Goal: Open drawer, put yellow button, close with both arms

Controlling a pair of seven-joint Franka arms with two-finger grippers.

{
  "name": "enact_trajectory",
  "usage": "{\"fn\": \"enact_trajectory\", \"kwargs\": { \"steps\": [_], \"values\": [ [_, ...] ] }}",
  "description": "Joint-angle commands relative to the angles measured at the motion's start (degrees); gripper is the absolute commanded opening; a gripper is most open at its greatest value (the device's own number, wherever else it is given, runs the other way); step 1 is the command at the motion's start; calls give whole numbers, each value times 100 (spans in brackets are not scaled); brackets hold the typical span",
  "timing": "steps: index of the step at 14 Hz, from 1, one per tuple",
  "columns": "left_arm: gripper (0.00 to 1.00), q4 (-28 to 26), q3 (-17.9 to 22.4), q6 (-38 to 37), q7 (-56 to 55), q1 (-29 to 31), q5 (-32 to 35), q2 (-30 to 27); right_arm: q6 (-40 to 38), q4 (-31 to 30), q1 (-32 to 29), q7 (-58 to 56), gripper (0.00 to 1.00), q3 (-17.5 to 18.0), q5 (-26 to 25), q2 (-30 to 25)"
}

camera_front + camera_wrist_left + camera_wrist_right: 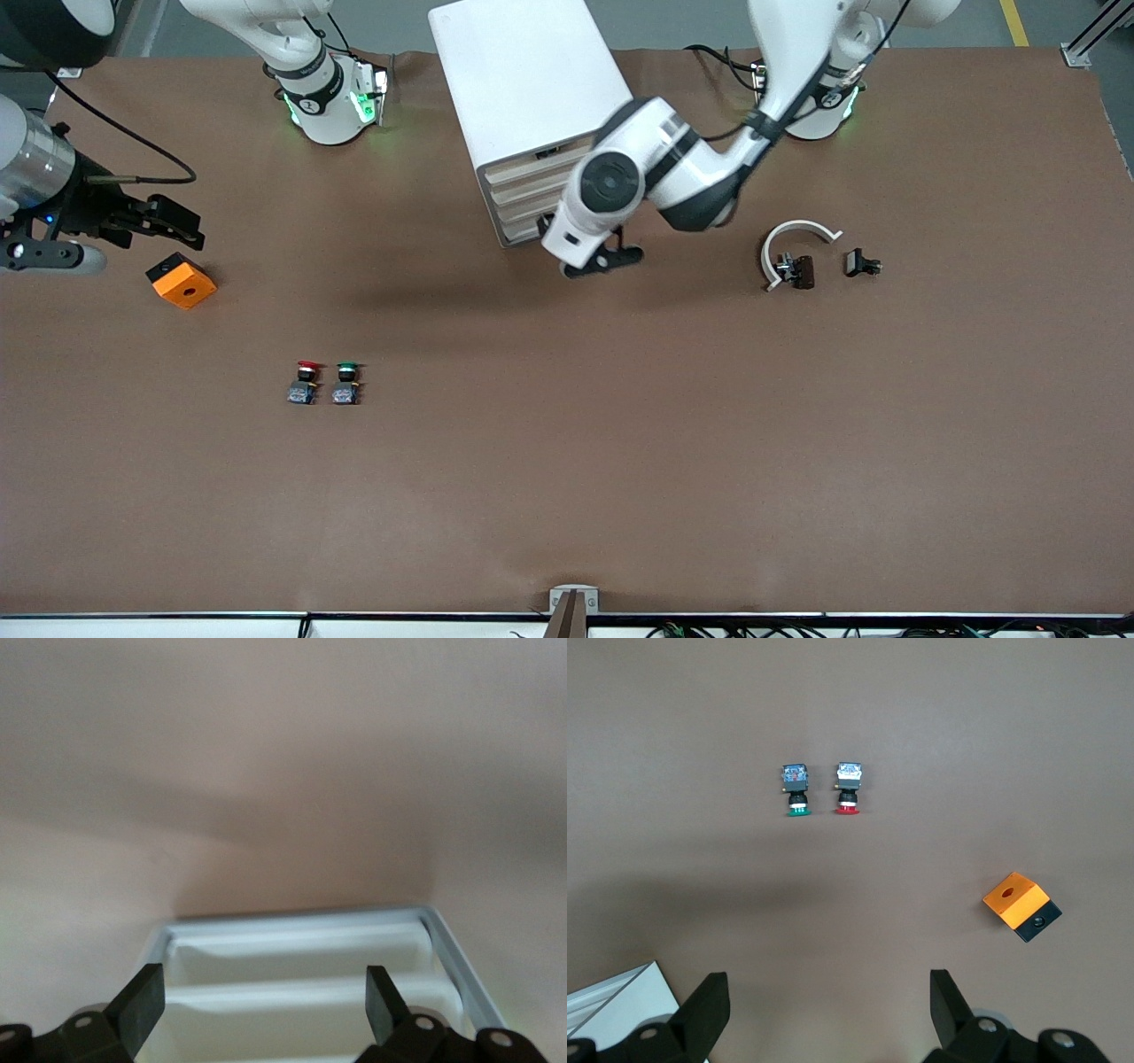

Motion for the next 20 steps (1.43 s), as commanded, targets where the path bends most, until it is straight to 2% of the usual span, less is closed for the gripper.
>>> {"fn": "enact_trajectory", "kwargs": {
  "steps": [1,3,5,8,10,14,18,20],
  "values": [
    [100,243,-54,-661,118,448,818,-498,39,-184,-63,28,100,43,2,-228],
    [100,533,-54,-794,154,852,1399,-569,39,-62,-63,36,100,43,2,-237],
    [100,709,-63,-795,320,1361,1612,-718,30,44,-63,54,100,43,2,-237],
    [100,1008,-63,-838,1189,2248,1534,-1087,39,62,-63,80,100,43,19,-229],
    [100,1061,-142,-1179,1637,2812,1481,-1193,83,192,-46,177,100,60,28,-220],
    [100,1641,-54,-1953,2753,3279,1525,-1421,65,291,-28,318,100,52,28,-194],
    [100,1633,-63,-2472,3492,3815,1481,-1905,110,431,-133,309,100,-1,28,-158],
    [100,1450,199,-2552,4255,3790,1472,-2246,83,483,-142,309,100,8,19,-167]
  ]
}}
